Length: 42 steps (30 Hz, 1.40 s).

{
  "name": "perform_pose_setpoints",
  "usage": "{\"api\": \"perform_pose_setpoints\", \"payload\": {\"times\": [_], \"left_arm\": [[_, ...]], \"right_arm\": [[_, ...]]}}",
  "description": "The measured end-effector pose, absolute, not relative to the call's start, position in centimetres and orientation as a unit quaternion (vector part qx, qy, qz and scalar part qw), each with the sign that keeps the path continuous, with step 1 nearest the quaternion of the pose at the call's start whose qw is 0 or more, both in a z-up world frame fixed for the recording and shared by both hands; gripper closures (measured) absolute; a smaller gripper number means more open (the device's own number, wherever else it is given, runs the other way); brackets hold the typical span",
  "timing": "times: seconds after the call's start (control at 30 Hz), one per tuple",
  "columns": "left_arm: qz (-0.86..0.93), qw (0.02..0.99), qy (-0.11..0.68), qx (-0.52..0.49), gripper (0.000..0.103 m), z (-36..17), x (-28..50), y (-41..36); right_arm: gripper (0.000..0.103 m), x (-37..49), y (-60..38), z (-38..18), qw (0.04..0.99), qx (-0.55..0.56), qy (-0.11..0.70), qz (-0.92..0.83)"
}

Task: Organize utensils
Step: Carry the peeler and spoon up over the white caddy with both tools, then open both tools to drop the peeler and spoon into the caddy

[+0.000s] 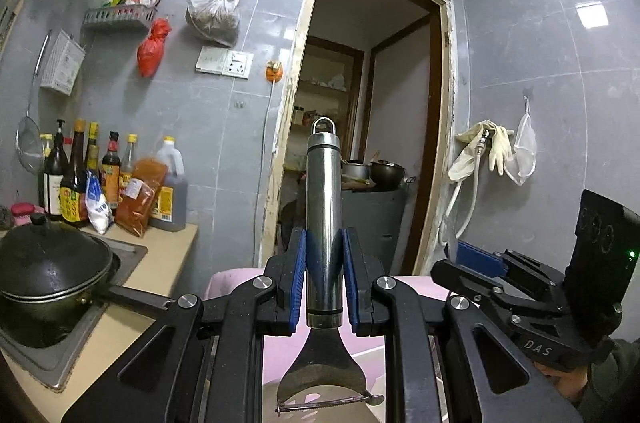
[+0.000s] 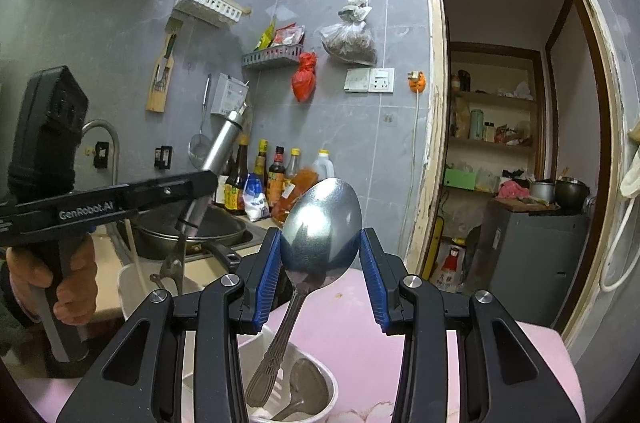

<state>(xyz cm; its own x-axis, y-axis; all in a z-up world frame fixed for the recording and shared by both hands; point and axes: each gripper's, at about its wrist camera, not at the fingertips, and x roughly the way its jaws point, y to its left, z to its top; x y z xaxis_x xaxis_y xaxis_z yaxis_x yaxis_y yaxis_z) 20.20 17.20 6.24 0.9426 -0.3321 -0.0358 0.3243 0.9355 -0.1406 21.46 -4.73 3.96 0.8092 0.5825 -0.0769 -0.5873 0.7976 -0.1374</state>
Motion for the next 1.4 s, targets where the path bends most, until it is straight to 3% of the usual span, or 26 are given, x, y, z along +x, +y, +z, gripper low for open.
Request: {"api": "perform_pose_setpoints", "payload": {"times": [0.47, 0.87, 1.17, 1.27, 1.4], "left_arm": [[-0.103, 0.992, 0.02, -0.073, 0.088, 6.9, 19.5, 16.8], [0.078, 0.99, 0.059, -0.104, 0.088, 6.3, 20.1, 15.2], [0.065, 0.992, 0.051, -0.097, 0.088, 5.9, 19.2, 14.6], [0.052, 0.991, 0.056, -0.107, 0.087, 6.1, 18.8, 15.1], [0.033, 0.989, 0.065, -0.132, 0.072, 6.6, 18.6, 16.0]], "right_arm": [[0.066, 21.5, -4.6, 3.7, 0.949, -0.078, 0.022, 0.305], [0.066, 21.5, -4.6, 3.3, 0.949, -0.069, 0.027, 0.308], [0.065, 21.7, -4.7, 2.7, 0.946, -0.062, 0.04, 0.316], [0.054, 21.5, -4.7, 2.7, 0.945, -0.058, 0.042, 0.321], [0.052, 21.1, -5.0, 3.0, 0.945, -0.052, 0.037, 0.32]]}}
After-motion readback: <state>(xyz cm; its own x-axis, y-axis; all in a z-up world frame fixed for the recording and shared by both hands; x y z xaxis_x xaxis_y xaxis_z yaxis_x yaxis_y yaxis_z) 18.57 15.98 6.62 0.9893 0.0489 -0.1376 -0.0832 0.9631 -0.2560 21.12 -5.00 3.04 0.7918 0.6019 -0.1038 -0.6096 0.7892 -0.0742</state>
